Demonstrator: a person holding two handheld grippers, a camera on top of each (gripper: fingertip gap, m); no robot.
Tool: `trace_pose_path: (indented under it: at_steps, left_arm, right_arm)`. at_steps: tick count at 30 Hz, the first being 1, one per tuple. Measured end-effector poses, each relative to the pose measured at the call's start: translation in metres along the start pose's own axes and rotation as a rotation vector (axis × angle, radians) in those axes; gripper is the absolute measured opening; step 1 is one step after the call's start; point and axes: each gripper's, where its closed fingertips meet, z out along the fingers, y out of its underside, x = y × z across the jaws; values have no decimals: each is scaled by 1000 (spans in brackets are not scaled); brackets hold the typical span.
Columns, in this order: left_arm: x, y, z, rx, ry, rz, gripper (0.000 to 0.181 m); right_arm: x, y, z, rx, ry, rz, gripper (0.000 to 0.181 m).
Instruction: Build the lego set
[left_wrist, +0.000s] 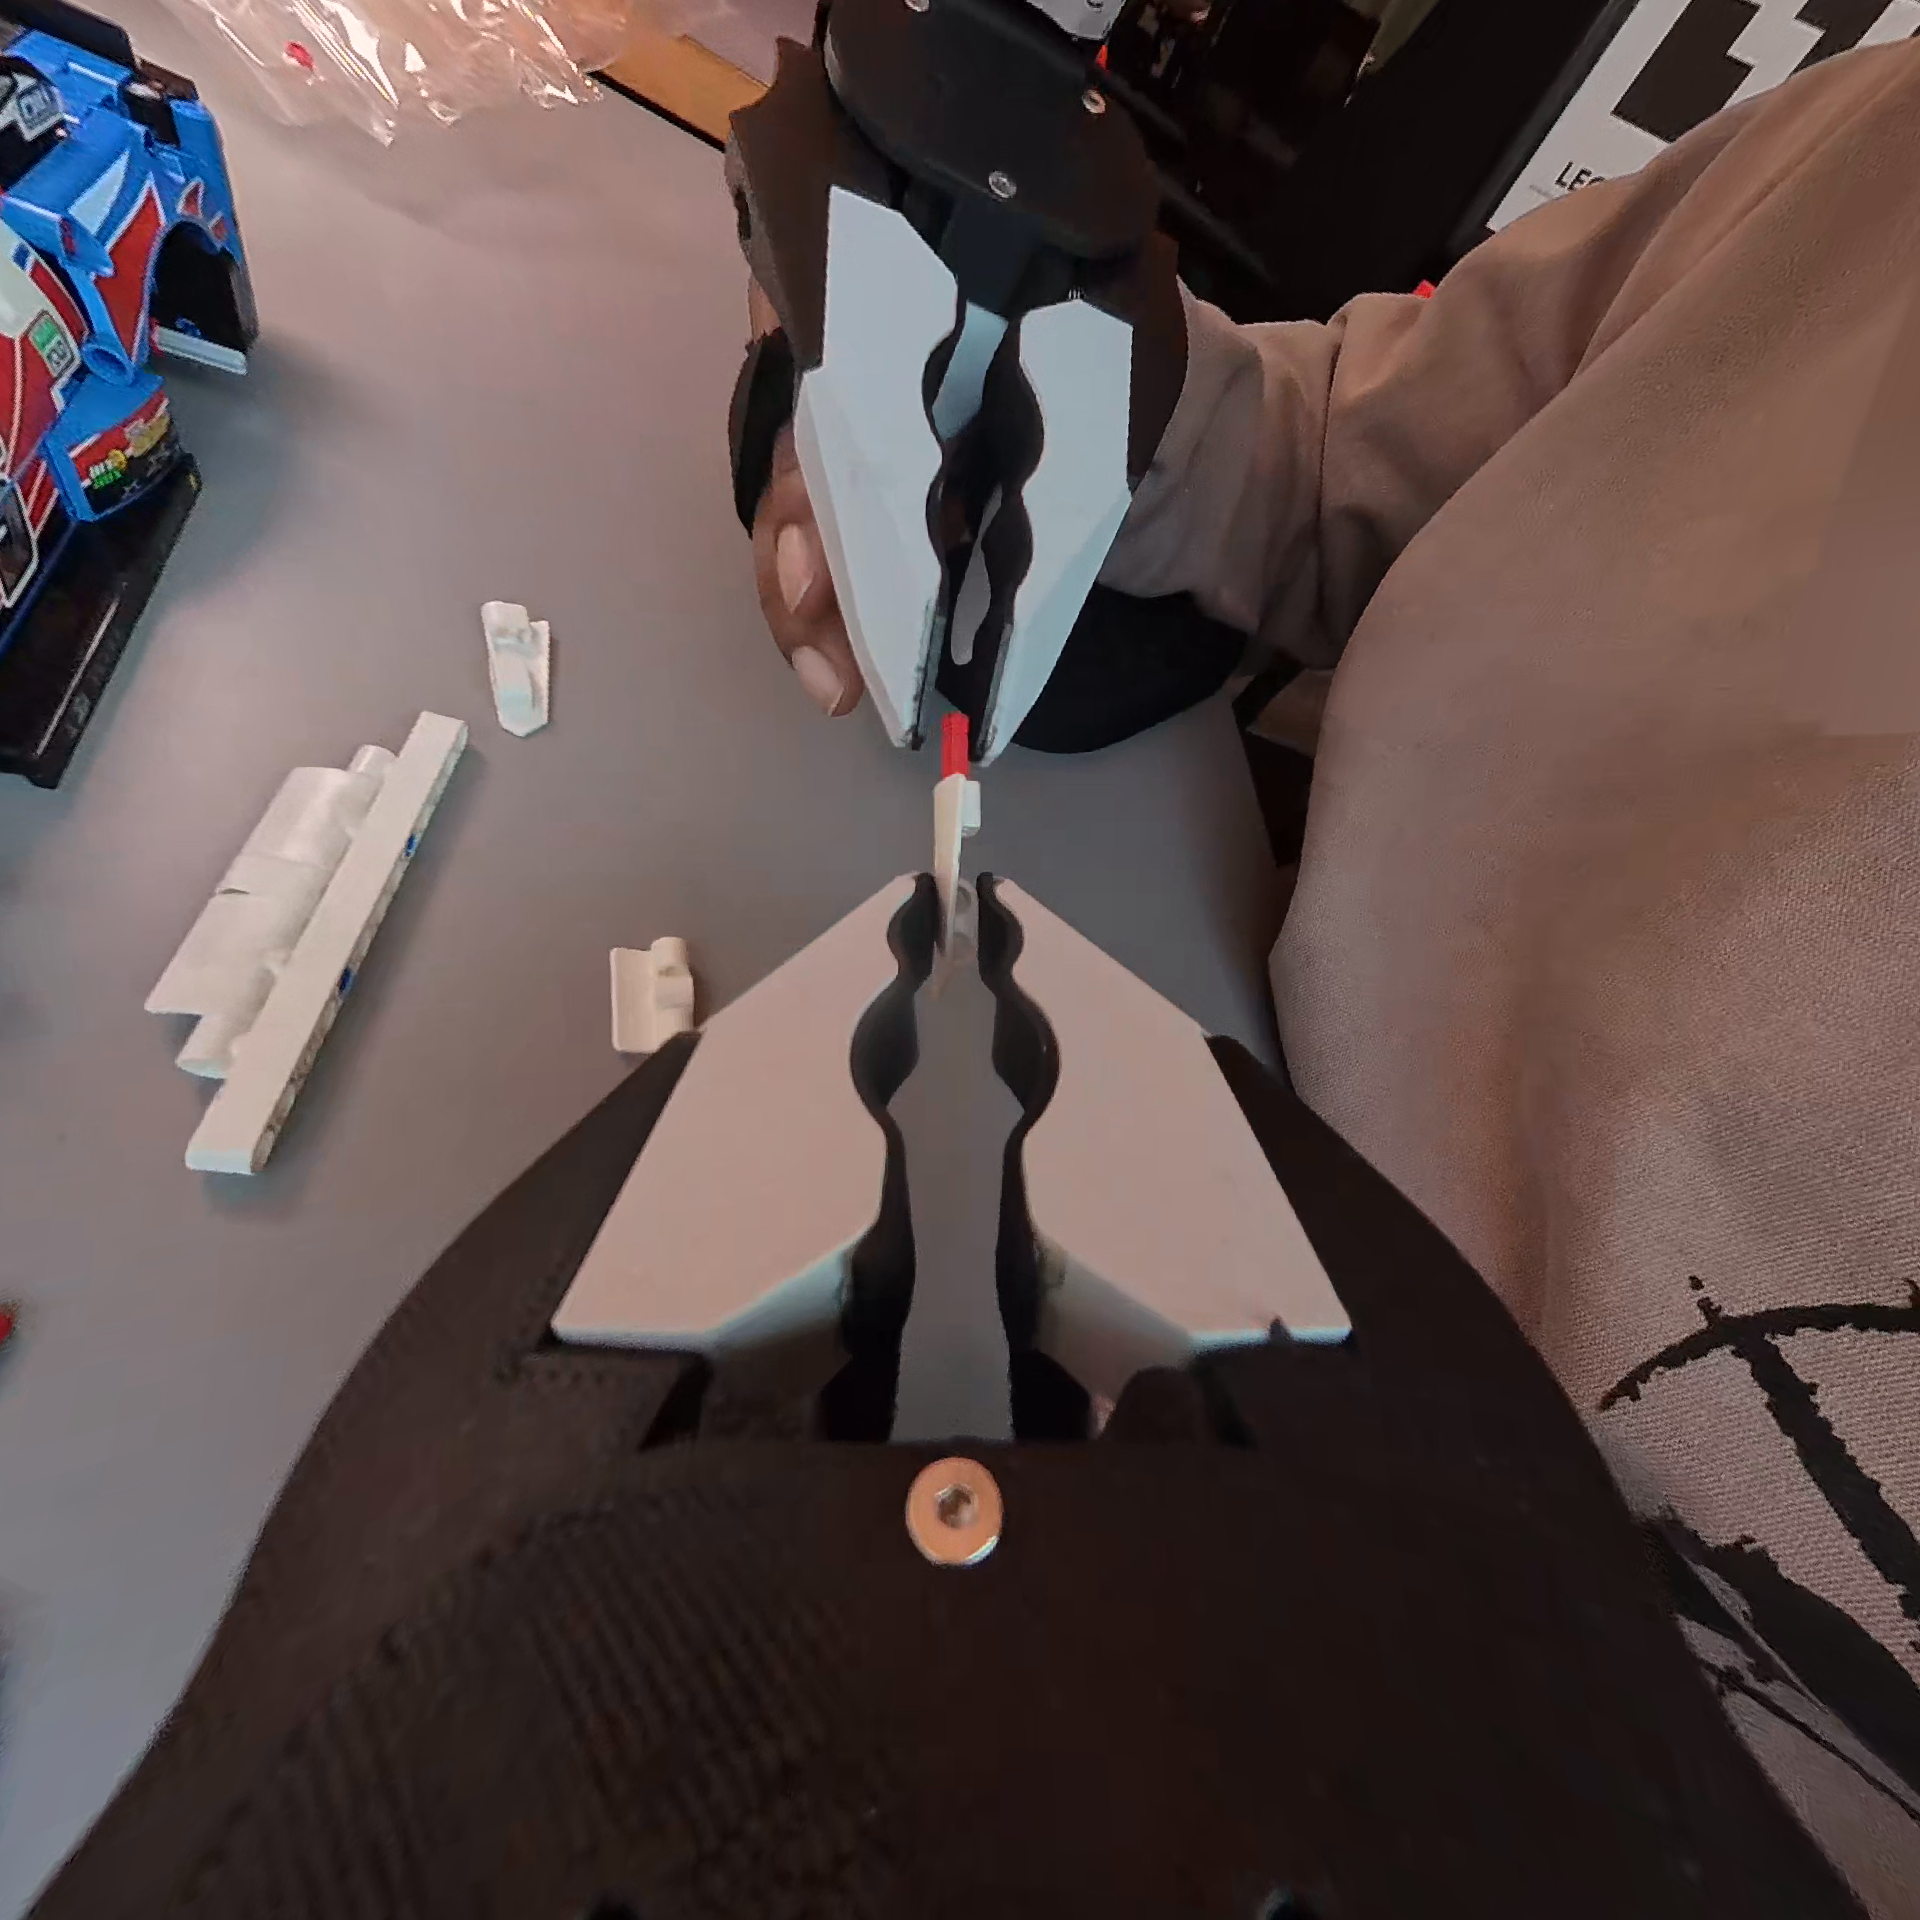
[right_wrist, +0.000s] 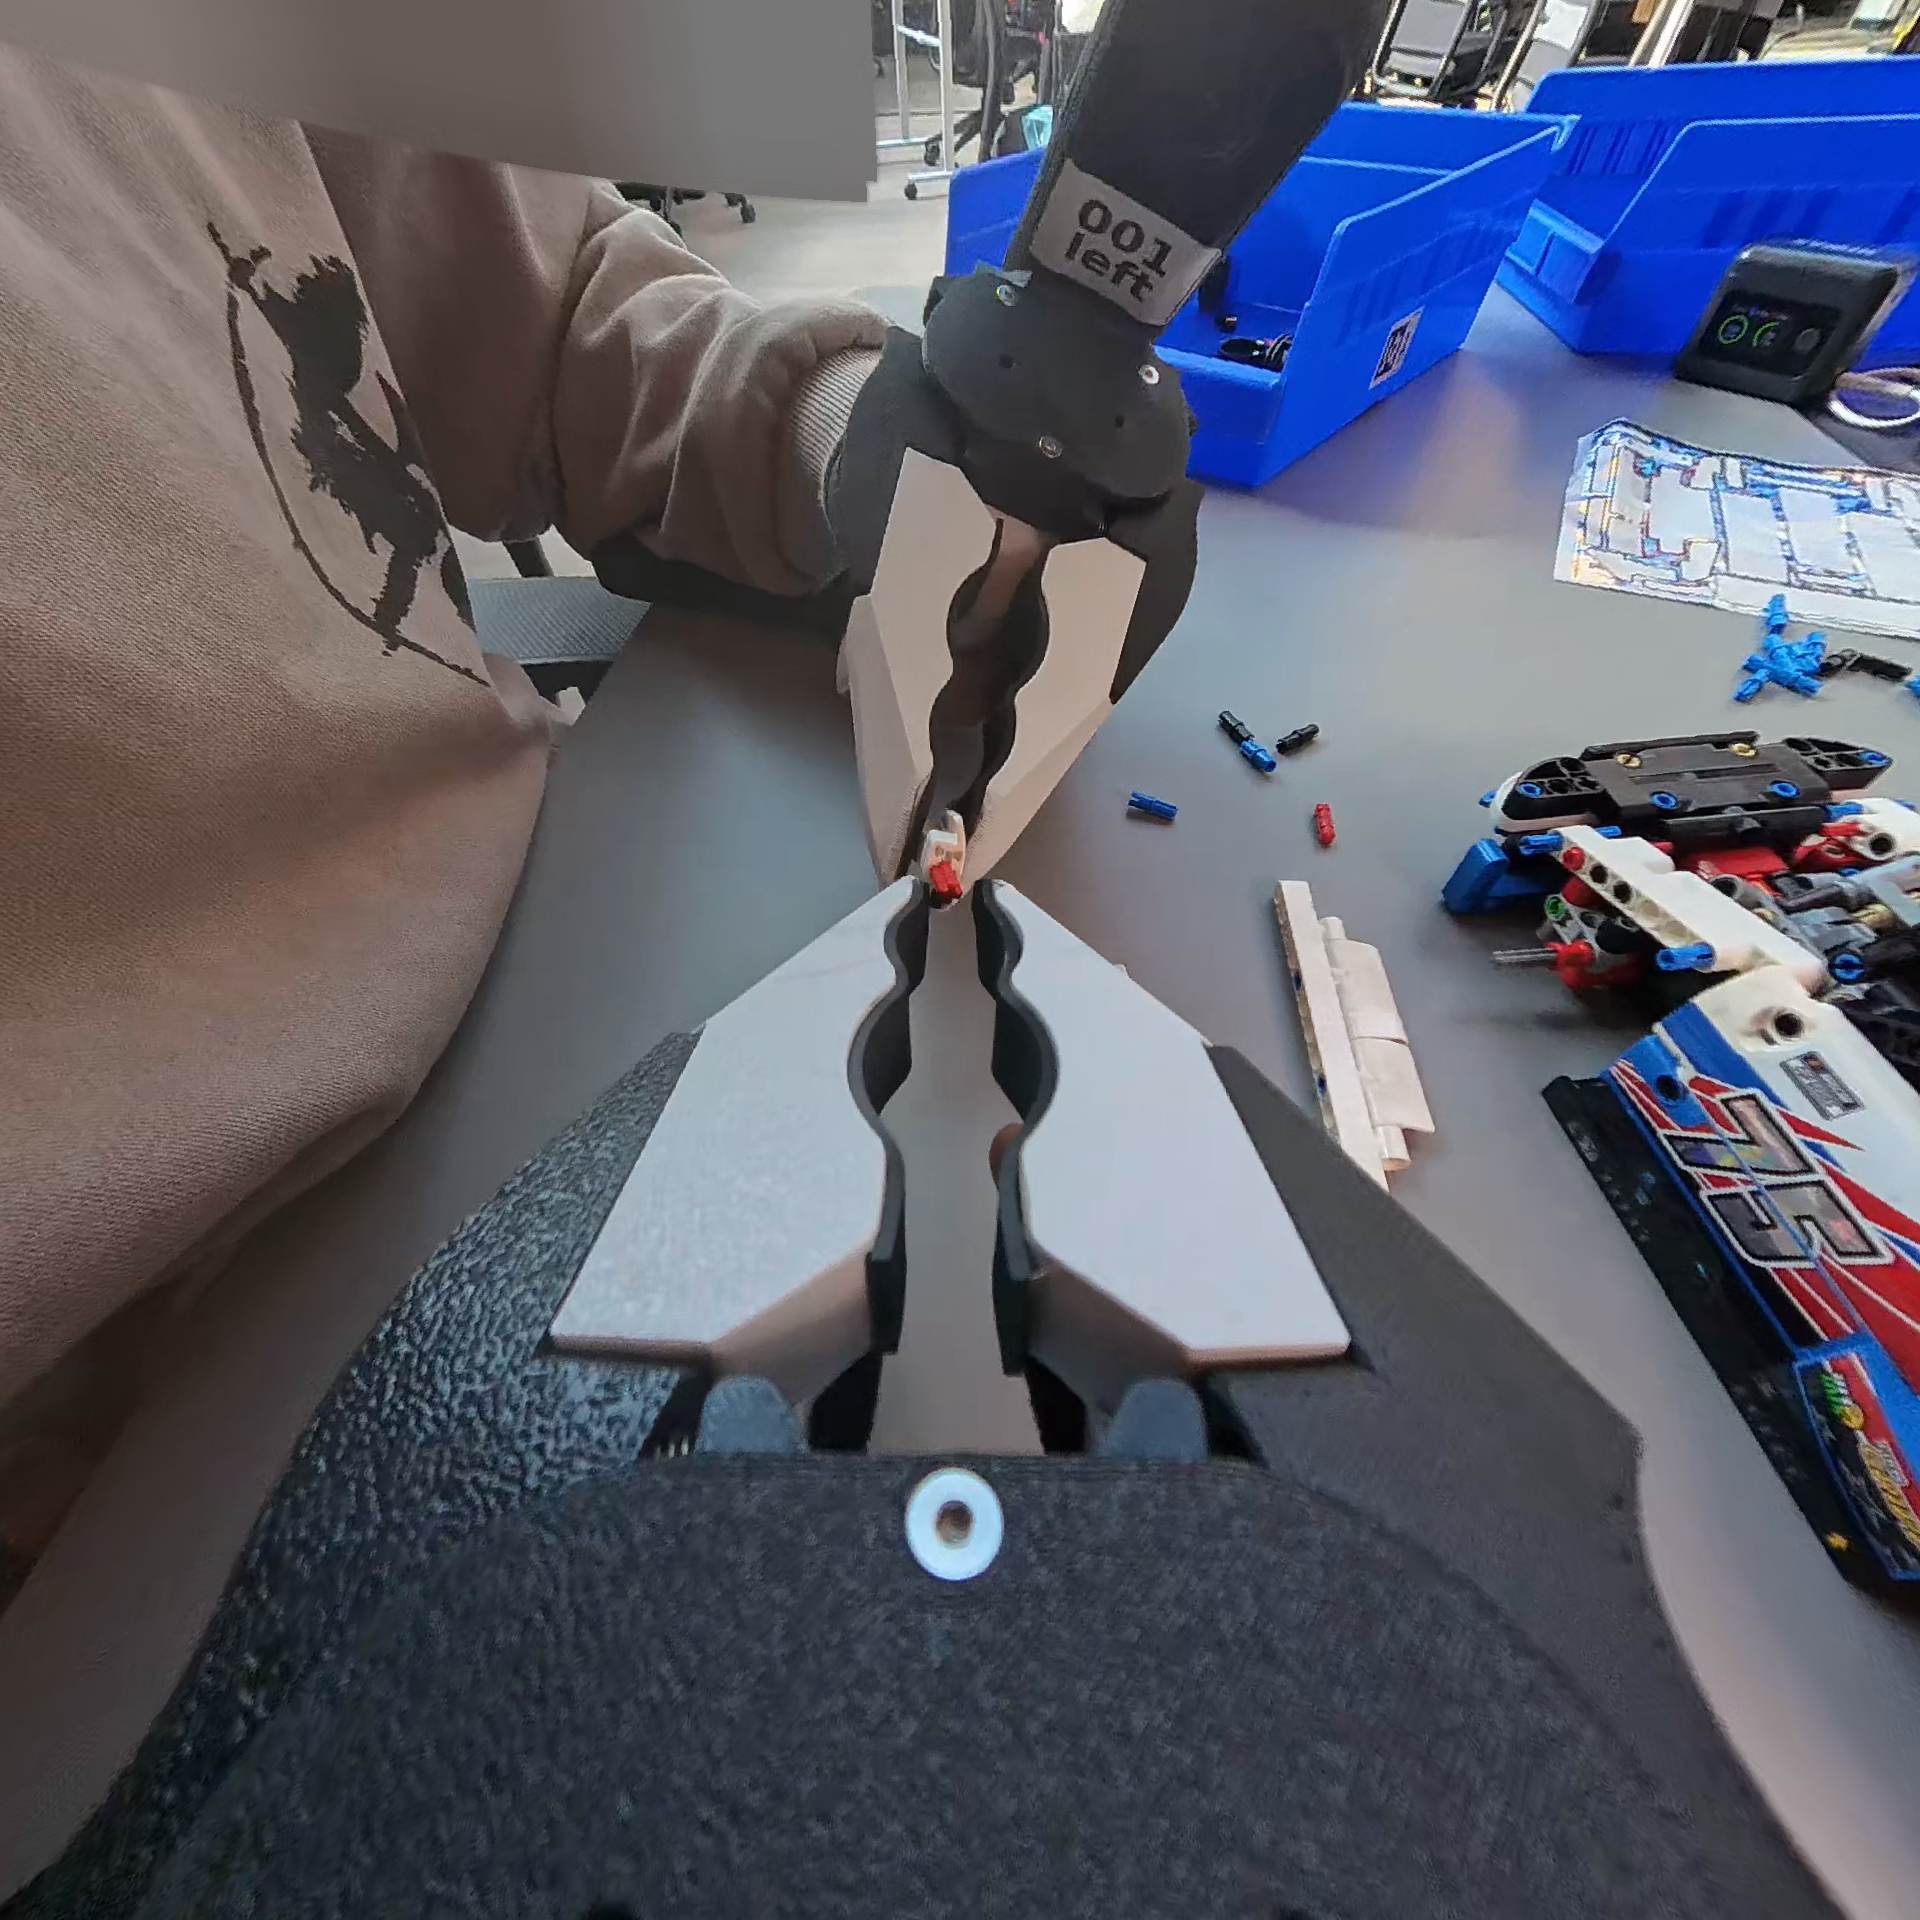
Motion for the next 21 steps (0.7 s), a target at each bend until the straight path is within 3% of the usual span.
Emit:
trace_pose_path:
  at_steps: [8,13,21]
  left_arm:
    - [0,7,4,-26,30,-71,6]
    - [-2,26,12,-138,10,-106,5]
    - [-1,33,14,-204,3,-113,4]
  right_arm:
    - [-3,7,5,-40,-25,17,2]
    - [-7,25,12,-160,-38,-17,1]
    - [-11,33,16,-210,-73,5,1]
